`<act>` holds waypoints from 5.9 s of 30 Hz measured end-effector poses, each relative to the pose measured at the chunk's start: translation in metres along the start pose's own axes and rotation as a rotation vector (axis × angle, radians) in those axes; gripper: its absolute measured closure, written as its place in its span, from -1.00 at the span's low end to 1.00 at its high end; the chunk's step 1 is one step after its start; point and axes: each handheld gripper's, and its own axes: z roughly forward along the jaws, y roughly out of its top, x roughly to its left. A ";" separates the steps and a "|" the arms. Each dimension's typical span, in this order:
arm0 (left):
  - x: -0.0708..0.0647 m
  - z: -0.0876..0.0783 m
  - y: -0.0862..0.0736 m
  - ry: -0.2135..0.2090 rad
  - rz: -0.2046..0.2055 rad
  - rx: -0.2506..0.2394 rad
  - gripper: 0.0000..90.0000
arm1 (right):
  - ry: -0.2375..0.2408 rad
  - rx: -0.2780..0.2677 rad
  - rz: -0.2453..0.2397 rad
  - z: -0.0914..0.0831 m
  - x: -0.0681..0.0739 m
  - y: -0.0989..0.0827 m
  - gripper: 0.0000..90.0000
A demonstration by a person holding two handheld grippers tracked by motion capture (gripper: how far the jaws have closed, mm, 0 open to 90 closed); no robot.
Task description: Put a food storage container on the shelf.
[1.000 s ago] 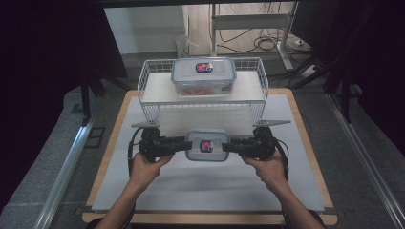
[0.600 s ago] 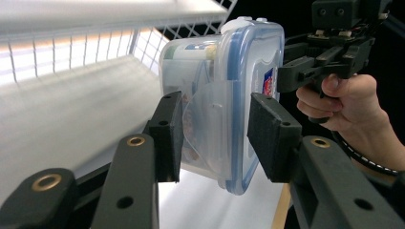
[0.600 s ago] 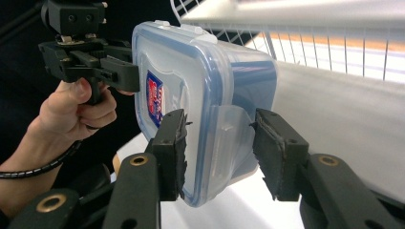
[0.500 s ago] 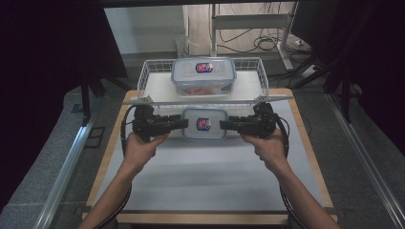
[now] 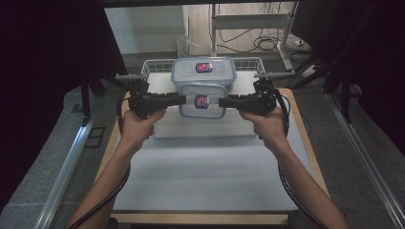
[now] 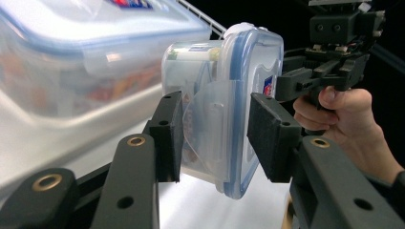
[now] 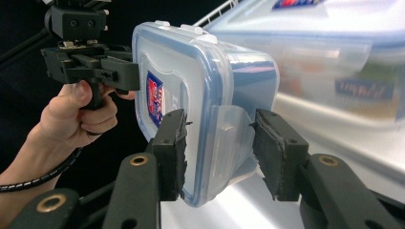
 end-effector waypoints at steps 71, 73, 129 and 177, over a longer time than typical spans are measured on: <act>0.033 0.034 0.082 0.160 -0.041 0.018 -0.04 | -0.132 -0.075 0.052 0.038 -0.046 0.096 -0.16; 0.033 0.035 0.083 0.180 -0.035 0.011 -0.13 | -0.152 -0.081 0.033 0.039 -0.045 0.096 -0.21; -0.024 0.012 0.001 0.342 0.373 0.027 -0.94 | -0.235 -0.025 -0.223 0.007 -0.020 0.030 -0.91; -0.029 0.006 -0.098 0.317 0.378 0.055 -0.94 | -0.253 0.027 -0.351 0.005 0.013 -0.053 -0.91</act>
